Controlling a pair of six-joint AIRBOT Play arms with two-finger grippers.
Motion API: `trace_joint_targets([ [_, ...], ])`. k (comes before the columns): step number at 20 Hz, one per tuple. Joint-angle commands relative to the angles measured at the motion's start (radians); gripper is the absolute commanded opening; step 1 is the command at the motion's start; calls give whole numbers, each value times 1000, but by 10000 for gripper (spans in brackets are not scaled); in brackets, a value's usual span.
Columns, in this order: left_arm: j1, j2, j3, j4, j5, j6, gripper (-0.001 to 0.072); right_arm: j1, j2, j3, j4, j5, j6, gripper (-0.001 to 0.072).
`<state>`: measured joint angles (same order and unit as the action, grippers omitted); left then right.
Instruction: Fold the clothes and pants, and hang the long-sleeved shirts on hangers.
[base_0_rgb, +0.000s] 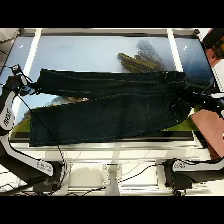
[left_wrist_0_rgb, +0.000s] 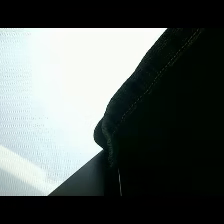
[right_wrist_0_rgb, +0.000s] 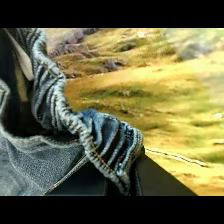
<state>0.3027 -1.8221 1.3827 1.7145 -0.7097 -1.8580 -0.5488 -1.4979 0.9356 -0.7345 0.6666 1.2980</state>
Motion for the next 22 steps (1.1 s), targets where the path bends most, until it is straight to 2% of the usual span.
trace_joint_targets([
  [1,-8,-7,-1,-13,12,2,30,0,45,-48,21,-36,3,35],
  [8,-8,-6,-1,-13,-14,2,33,1,44,-48,27,-127,3,41],
  [9,-8,-5,-1,-13,-17,2,62,1,44,-48,27,-138,3,153],
  [10,-8,-1,-1,-13,-25,2,189,1,44,-48,26,-142,2,383],
  [11,-9,5,-1,-13,-30,3,430,1,44,-44,23,-138,-7,580],
  [12,-8,14,-1,-13,-37,3,600,1,45,-35,21,-127,-13,595],
  [13,-8,26,-1,-13,-47,3,634,1,45,-23,18,-114,-13,595],
  [15,-8,53,-1,-13,-73,18,634,0,45,24,-17,-83,-13,595],
  [17,-7,92,-1,31,-128,67,633,0,46,90,-89,-23,-10,594],
  [20,-1,155,-1,218,-240,71,620,0,56,216,-264,110,28,590],
  [22,11,192,-1,369,-244,70,620,0,72,289,-359,189,54,590],
])
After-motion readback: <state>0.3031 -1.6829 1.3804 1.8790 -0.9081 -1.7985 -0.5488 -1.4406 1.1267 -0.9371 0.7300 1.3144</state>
